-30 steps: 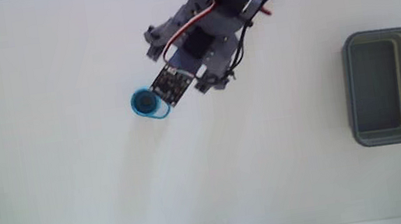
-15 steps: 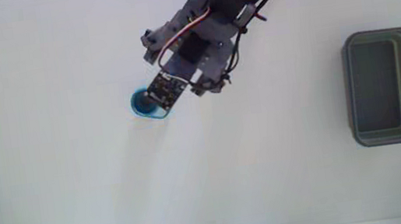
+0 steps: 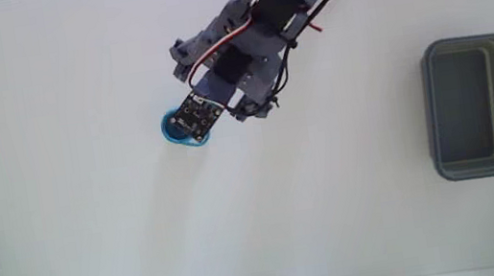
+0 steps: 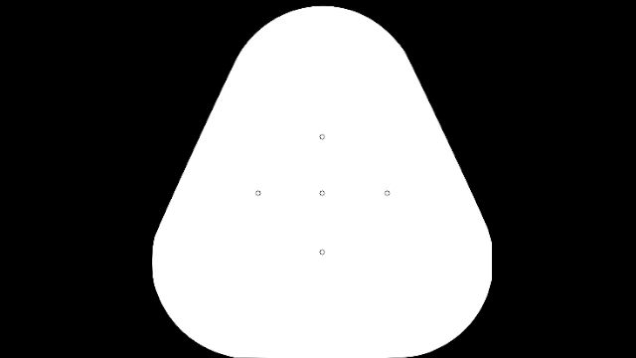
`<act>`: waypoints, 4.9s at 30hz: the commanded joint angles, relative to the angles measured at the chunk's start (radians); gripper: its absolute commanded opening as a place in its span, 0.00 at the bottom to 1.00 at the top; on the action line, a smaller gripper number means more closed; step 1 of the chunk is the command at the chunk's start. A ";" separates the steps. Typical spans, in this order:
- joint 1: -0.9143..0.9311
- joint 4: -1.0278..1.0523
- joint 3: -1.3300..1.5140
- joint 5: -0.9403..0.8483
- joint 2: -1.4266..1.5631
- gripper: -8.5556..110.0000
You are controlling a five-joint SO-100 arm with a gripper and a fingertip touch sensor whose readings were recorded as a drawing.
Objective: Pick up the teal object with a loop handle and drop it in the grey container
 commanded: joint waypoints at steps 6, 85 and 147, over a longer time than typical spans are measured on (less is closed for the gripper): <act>0.044 -0.022 -0.053 0.005 0.006 1.00; 0.044 -0.213 -0.342 0.005 -0.473 1.00; 0.044 -0.419 -0.236 0.005 -0.573 1.00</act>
